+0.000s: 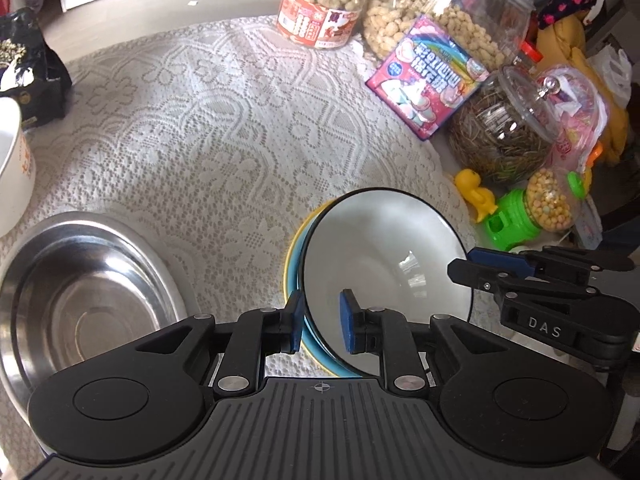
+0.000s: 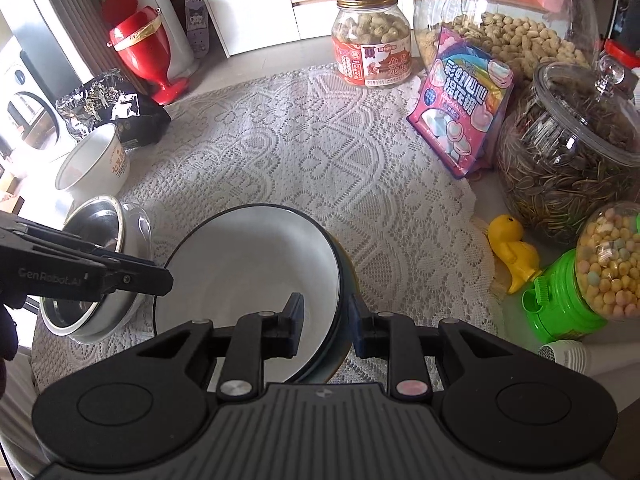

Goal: Organize plates and bowls

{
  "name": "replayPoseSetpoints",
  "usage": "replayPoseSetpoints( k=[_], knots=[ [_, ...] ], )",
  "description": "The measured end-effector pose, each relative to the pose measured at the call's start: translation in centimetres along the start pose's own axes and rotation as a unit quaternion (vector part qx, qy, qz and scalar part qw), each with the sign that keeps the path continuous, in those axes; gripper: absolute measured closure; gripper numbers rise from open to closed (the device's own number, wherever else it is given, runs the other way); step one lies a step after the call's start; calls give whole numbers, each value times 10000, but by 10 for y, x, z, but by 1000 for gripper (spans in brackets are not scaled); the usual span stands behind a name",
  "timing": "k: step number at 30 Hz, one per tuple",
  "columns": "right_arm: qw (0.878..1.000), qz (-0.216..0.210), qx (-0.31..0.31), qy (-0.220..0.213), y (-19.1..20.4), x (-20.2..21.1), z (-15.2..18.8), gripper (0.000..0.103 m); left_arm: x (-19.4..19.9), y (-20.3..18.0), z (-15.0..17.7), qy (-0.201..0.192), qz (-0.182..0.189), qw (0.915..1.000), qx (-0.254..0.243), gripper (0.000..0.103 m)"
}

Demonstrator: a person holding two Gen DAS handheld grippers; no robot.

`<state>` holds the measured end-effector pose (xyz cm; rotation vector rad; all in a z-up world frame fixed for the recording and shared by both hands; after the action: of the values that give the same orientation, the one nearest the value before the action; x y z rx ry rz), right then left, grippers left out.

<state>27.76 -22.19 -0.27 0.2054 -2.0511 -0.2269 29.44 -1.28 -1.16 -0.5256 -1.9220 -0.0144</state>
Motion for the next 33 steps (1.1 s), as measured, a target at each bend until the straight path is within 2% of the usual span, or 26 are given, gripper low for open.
replayPoseSetpoints(
  k=[4, 6, 8, 10, 15, 18, 19, 22, 24, 27, 31, 33],
  knots=[
    [9997, 119, 131, -182, 18, 7, -9, 76, 32, 22, 11, -658, -85, 9978, 26, 82],
    [9991, 84, 243, -326, 35, 12, -17, 69, 52, 41, 14, -1037, -225, 9943, 101, 82],
    [9982, 72, 409, -441, 58, 12, -27, 49, 74, 67, 15, -1416, -330, 9890, 273, 82],
    [9973, 21, 578, -462, 84, 8, -37, 45, 91, 97, 19, -1761, -448, 9822, 484, 82],
    [9972, -500, 561, -56, 147, -26, -67, 45, 123, 203, 20, -2361, -1249, 9526, 1453, 82],
    [9964, -315, 778, -92, 188, -53, -79, 45, 123, 272, 26, -2647, -1549, 9217, 2376, 82],
    [9956, -255, 899, -111, 201, -62, -82, 45, 120, 287, 31, -2630, -1544, 9170, 2572, 82],
    [9934, -388, 1065, -169, 237, -83, -90, 40, 117, 306, 39, -2503, -1556, 9165, 2704, 82],
    [9947, -537, 869, -142, 261, -99, -100, 39, 123, 312, 42, -2697, -1829, 9057, 2711, 82],
    [9922, -1070, 613, 193, 290, -126, -114, 39, 119, 320, 38, -2698, -2229, 9005, 2583, 82],
    [9932, -1008, 555, 201, 317, -160, -121, 40, 104, 336, 39, -2519, -2014, 9029, 2843, 82],
    [9934, -951, 543, 340, 324, -179, -118, 44, 98, 340, 39, -2509, -1791, 9032, 2985, 82]
  ],
)
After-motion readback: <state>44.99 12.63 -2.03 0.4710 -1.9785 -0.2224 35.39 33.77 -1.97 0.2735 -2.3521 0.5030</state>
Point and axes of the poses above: each gripper's, at about its wrist camera, not at the fingertips, and x roughly against the way its jaws point, y to its left, z to its underside, the point moved 4 cm from there along -x, roughly the way its jaws point, and after that the axes turned 10 degrees about -x, right-handed, at the moved point
